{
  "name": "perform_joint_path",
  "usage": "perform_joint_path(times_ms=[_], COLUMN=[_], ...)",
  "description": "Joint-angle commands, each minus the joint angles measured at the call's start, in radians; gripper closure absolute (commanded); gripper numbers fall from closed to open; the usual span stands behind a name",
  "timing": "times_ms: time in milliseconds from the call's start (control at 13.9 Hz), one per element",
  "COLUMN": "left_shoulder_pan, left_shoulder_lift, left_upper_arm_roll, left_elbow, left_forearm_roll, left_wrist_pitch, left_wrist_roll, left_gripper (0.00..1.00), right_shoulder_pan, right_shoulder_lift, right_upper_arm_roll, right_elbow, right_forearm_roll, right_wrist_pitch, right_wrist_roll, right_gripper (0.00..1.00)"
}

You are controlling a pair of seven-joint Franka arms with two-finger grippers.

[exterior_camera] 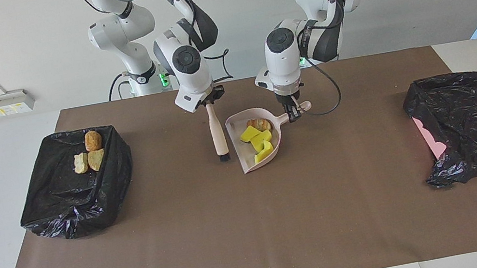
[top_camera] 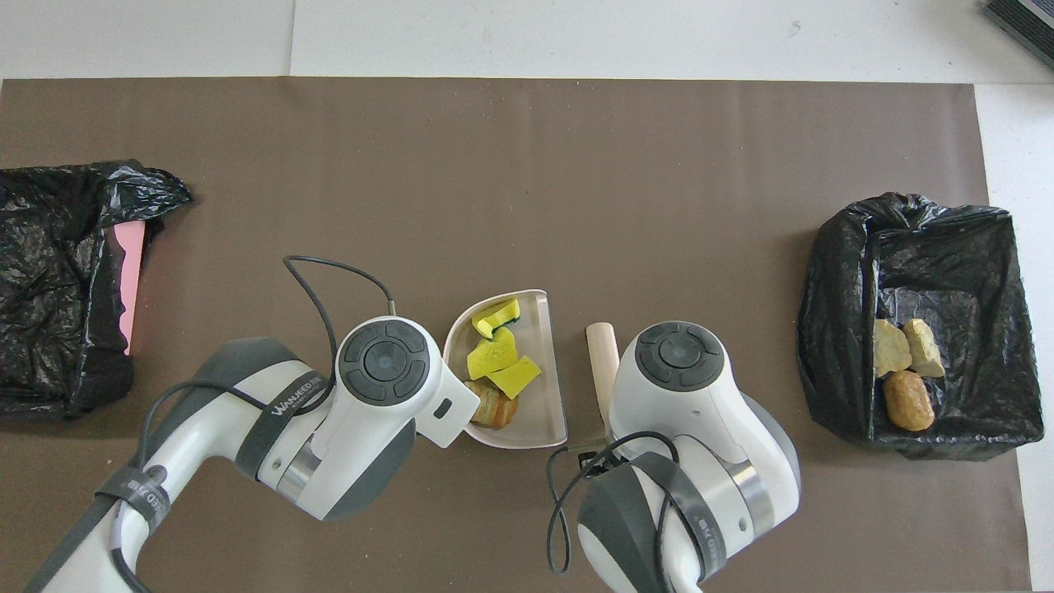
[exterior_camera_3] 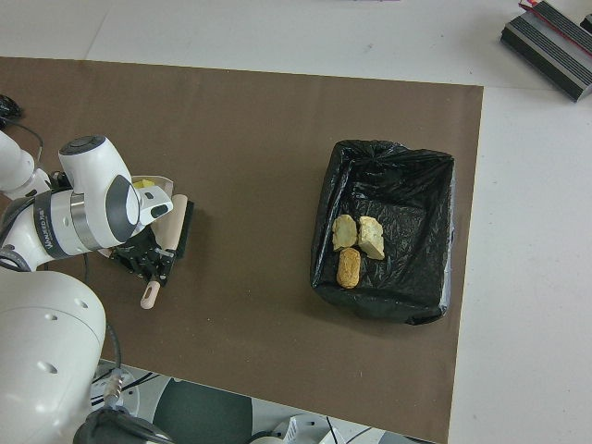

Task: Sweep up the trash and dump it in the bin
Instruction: 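Brush the sponges into the dustpan held by the left gripper, then carry the dustpan with the left gripper while the right gripper drops the brush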

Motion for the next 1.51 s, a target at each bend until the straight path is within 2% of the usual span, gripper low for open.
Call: perform_joint_path(times_ms=[0, 144, 289, 433, 577, 721, 866, 1082, 1298, 1443], left_shoulder_pan=[0.064, 0.107, 0.144, 0.225, 0.296, 0.374, 0.458, 0.59, 0.748, 0.884], left_shoulder_lift=[-0.018, -0.004, 0.005, 0.002, -0.003, 0.009, 0.028, 0.031, 0.037, 0.051], left_upper_arm_roll=[0.005, 0.003, 0.005, 0.003, 0.003, 0.006, 0.006, 0.006, 0.008, 0.012], left_elbow=[-0.032, -0.02, 0.001, 0.03, 0.072, 0.153, 0.245, 0.351, 0.451, 0.482], left_forearm_roll=[0.02, 0.02, -0.032, -0.043, -0.049, -0.078, -0.078, -0.081, -0.094, -0.158], left_wrist_pitch=[0.02, 0.02, 0.018, 0.009, -0.006, -0.058, -0.089, -0.173, -0.251, -0.265], left_wrist_roll=[0.144, 0.198, 0.3, 0.42, 0.537, 0.641, 0.745, 0.859, 0.951, 0.976], left_gripper=[1.0, 1.0, 1.0, 1.0, 1.0, 1.0, 1.0, 1.0, 1.0, 1.0], right_shoulder_pan=[-0.012, -0.003, 0.006, 0.089, 0.17, 0.187, 0.249, 0.279, 0.292, 0.296], right_shoulder_lift=[-0.049, -0.086, -0.111, -0.146, -0.126, -0.137, -0.139, -0.131, -0.132, -0.128], right_upper_arm_roll=[0.009, 0.009, 0.012, 0.012, 0.012, 0.012, 0.012, 0.012, 0.012, 0.012], right_elbow=[0.043, 0.032, -0.004, -0.085, -0.135, -0.179, -0.219, -0.276, -0.291, -0.322], right_forearm_roll=[-0.028, -0.018, 0.095, 0.17, 0.18, 0.181, 0.181, 0.181, 0.181, 0.181], right_wrist_pitch=[-0.104, -0.124, -0.083, 0.082, 0.175, 0.217, 0.279, 0.365, 0.375, 0.443], right_wrist_roll=[0.044, 0.072, 0.127, 0.157, 0.227, 0.236, 0.288, 0.317, 0.322, 0.322], right_gripper=[1.0, 1.0, 1.0, 1.0, 1.0, 1.0, 1.0, 1.0, 1.0, 1.0])
